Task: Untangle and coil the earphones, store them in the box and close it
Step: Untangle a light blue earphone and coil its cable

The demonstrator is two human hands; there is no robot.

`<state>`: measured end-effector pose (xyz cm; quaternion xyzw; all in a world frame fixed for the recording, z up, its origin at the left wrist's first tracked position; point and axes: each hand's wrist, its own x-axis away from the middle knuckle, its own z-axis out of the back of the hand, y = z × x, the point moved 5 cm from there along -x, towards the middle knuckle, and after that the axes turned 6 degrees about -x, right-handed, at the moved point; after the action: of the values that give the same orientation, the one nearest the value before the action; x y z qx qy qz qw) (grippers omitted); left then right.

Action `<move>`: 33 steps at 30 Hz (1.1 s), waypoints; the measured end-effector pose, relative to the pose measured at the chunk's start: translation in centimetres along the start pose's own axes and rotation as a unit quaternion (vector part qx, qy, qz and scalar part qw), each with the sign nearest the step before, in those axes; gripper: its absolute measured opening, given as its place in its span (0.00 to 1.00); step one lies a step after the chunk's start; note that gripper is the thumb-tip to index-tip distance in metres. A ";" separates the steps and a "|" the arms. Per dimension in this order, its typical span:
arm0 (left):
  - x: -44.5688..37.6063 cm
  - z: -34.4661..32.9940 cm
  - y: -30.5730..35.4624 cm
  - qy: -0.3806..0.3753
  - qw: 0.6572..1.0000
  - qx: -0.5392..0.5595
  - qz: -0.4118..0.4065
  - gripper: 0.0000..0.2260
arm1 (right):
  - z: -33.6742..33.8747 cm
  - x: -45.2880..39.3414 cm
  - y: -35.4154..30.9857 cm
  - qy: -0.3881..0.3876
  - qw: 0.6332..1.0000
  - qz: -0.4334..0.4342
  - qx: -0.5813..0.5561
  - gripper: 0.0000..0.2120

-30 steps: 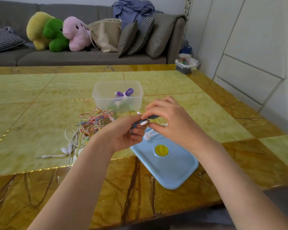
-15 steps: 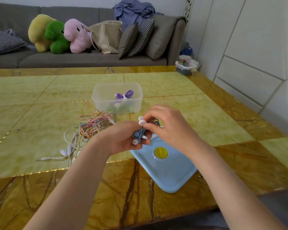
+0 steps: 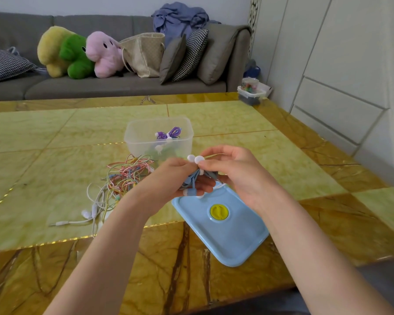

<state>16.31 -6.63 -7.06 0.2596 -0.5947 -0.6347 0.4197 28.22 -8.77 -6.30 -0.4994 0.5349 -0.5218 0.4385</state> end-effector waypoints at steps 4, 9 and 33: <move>-0.1 -0.1 0.0 0.014 1.000 0.022 0.000 0.14 | 0.0 -0.3 0.2 0.022 0.999 -0.020 0.014 0.07; -0.6 -0.1 -0.2 0.019 0.999 -0.037 -0.009 0.15 | 0.1 -0.1 0.0 0.035 0.999 -0.024 0.015 0.06; -1.2 0.8 -0.9 0.094 0.995 -0.019 0.010 0.10 | -0.1 -0.5 -0.2 0.051 0.996 0.034 0.068 0.06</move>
<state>16.01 -5.23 -8.03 0.3042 -0.5430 -0.6145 0.4847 28.22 -8.27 -6.11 -0.4228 0.5361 -0.5666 0.4614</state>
